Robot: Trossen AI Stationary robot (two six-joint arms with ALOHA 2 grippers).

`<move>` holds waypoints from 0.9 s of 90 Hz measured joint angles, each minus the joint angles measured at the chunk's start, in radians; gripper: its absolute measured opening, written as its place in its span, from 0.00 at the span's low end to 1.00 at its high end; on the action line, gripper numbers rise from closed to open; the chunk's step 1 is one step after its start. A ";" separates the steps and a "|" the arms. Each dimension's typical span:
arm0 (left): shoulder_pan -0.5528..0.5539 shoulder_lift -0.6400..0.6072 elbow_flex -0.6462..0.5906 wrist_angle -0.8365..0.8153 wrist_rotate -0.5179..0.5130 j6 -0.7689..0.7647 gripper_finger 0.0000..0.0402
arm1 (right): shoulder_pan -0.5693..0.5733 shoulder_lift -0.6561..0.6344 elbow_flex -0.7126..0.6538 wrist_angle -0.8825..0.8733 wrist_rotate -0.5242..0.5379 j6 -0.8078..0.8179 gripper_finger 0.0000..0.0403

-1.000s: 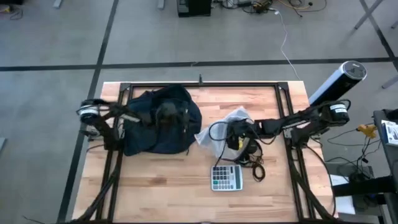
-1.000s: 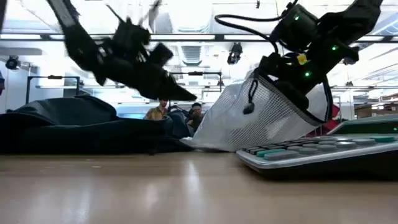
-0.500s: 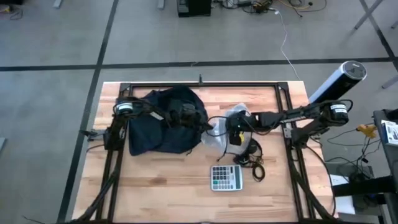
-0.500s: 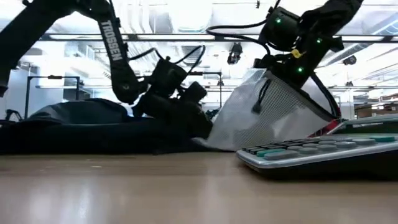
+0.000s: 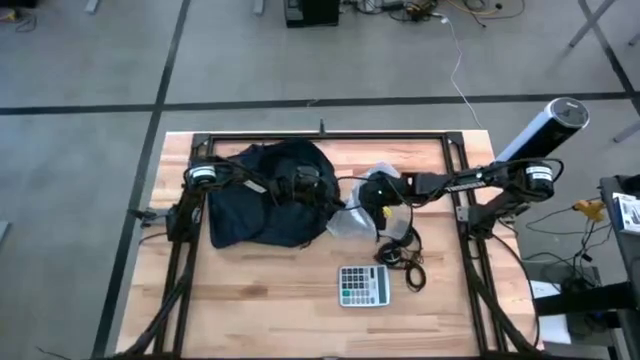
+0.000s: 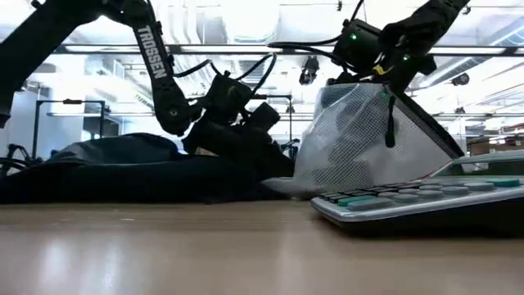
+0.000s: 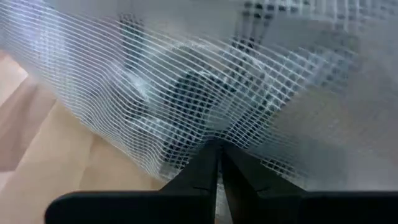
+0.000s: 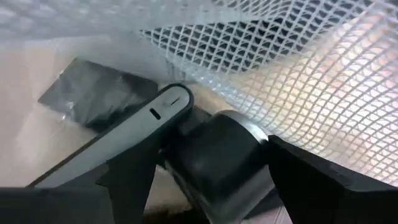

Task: Unpack backpack
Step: Remove the black hand fan from the white zipper pouch

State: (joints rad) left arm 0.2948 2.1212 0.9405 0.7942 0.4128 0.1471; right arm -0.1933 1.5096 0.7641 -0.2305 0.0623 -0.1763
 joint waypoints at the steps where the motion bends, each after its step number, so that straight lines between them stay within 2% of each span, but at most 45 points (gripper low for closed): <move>1: 0.000 0.000 0.000 0.000 0.000 0.000 0.03 | 0.001 -0.001 0.006 -0.012 -0.002 0.000 0.70; 27: 0.000 0.000 -0.001 -0.011 -0.002 0.014 0.03 | 0.007 -0.013 0.126 -0.264 -0.029 0.016 0.75; 35: 0.000 0.000 -0.001 -0.029 -0.003 0.021 0.03 | 0.016 -0.013 0.150 -0.310 -0.039 0.110 0.75; 52: -0.007 0.000 -0.007 -0.061 -0.003 0.023 0.03 | 0.063 -0.013 0.199 -0.337 -0.128 0.333 0.73; 59: -0.015 0.000 -0.009 -0.063 -0.003 0.026 0.03 | 0.097 -0.014 0.221 -0.390 -0.103 0.280 0.72; 66: -0.022 0.000 -0.010 -0.063 -0.003 0.027 0.03 | 0.126 -0.015 0.226 -0.431 -0.019 0.262 0.71; 71: -0.031 0.000 -0.010 -0.063 -0.003 0.026 0.03 | 0.139 -0.014 0.226 -0.418 0.013 0.311 0.71; 81: -0.060 0.000 -0.012 -0.065 -0.003 0.024 0.03 | 0.160 -0.014 0.228 -0.374 0.004 0.477 0.70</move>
State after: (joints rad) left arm 0.2347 2.1212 0.9281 0.7297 0.4094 0.1715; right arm -0.0330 1.4958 0.9916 -0.6048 0.0662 0.3003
